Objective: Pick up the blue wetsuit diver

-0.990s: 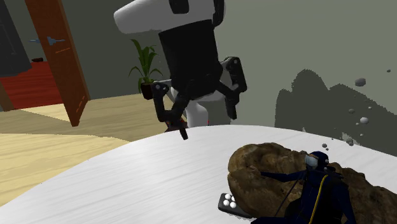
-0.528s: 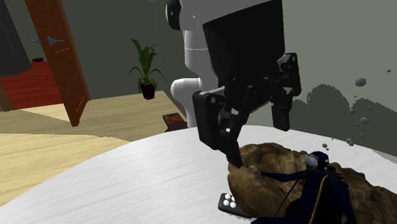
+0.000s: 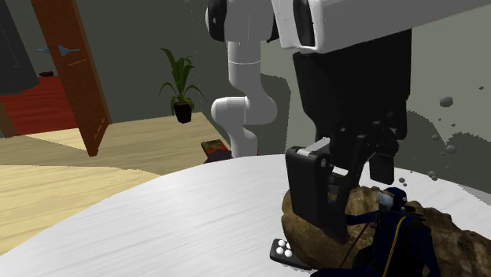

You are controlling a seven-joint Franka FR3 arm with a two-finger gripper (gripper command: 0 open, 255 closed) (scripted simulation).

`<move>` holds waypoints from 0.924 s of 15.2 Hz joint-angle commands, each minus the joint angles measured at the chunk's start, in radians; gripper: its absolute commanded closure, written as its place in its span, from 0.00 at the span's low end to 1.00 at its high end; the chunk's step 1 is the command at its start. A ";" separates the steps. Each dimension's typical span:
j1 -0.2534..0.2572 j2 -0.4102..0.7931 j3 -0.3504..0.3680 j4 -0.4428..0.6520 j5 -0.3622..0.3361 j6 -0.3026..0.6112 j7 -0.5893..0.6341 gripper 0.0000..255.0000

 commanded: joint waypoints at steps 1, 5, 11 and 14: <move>0.000 -0.002 0.000 -0.031 0.001 0.027 -0.008 0.00; 0.001 -0.002 0.001 -0.050 0.002 0.047 -0.013 1.00; 0.002 -0.003 0.001 -0.051 0.002 0.047 -0.011 1.00; 0.001 -0.004 0.000 -0.054 0.002 0.048 -0.014 1.00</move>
